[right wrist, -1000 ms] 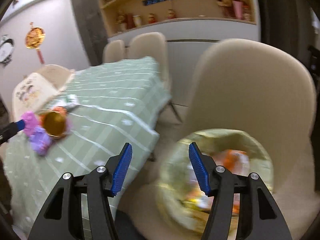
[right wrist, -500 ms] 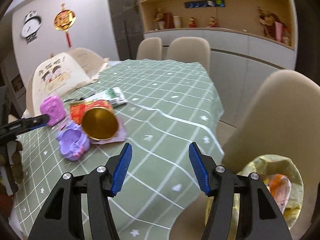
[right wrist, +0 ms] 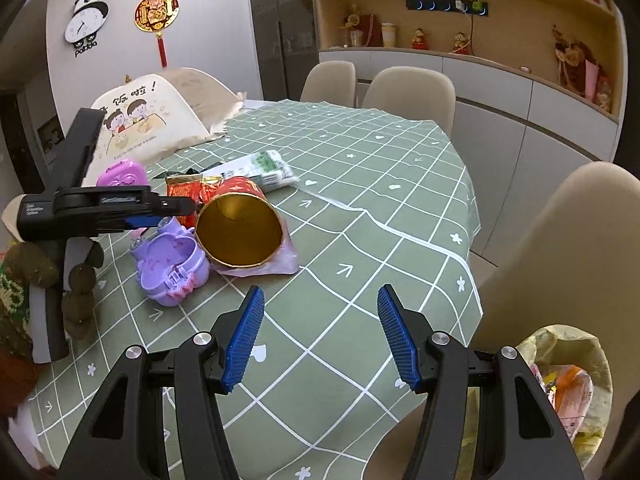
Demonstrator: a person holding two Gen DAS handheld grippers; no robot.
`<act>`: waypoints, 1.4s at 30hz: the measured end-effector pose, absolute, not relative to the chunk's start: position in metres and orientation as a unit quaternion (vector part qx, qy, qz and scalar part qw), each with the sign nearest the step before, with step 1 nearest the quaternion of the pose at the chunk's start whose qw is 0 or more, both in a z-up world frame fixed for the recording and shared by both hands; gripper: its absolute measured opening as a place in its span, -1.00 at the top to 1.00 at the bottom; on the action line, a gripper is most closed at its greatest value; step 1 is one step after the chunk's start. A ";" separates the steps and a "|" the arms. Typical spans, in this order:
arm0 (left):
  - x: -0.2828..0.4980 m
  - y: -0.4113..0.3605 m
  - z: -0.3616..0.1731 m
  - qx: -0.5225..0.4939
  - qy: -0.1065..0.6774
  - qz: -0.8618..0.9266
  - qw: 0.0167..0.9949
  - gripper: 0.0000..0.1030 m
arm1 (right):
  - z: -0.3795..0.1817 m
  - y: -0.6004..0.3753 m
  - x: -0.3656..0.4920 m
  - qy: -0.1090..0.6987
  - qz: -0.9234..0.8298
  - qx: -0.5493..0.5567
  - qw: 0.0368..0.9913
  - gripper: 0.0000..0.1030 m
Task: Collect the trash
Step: 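Grasp the red snack packet with the left gripper while the right gripper grasps the red paper cup, then lift the red packet and red cup and carry them to the trash bag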
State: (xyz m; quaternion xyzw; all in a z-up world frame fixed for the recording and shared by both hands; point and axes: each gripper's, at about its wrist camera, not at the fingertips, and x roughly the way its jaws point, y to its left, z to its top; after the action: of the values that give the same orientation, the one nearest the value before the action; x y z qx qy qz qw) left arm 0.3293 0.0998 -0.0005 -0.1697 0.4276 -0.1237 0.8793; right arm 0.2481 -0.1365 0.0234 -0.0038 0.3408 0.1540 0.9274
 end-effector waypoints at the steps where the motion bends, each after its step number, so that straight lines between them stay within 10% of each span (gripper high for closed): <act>1: 0.329 0.101 0.000 -0.171 0.427 -0.125 0.879 0.40 | 0.024 -0.136 0.250 0.340 0.154 -0.003 0.928 -0.09; 30: 0.292 0.166 0.014 -0.170 0.428 -0.162 0.873 0.50 | 0.022 -0.047 0.364 0.424 0.266 -0.029 0.865 -0.09; 35: 0.292 0.164 0.008 -0.173 0.433 -0.157 0.870 0.20 | 0.025 -0.041 0.351 0.428 0.259 -0.062 0.864 -0.09; 42: 0.292 0.156 0.000 -0.153 0.432 -0.140 0.878 0.26 | 0.021 -0.039 0.337 0.412 0.244 -0.086 0.874 -0.11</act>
State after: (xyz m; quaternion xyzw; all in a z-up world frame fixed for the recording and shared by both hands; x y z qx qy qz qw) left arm 0.2919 0.1565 -0.0001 -0.1532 0.4321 -0.1402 0.8776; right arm 0.3369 -0.0390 0.0209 -0.0865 0.4120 0.2439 0.8737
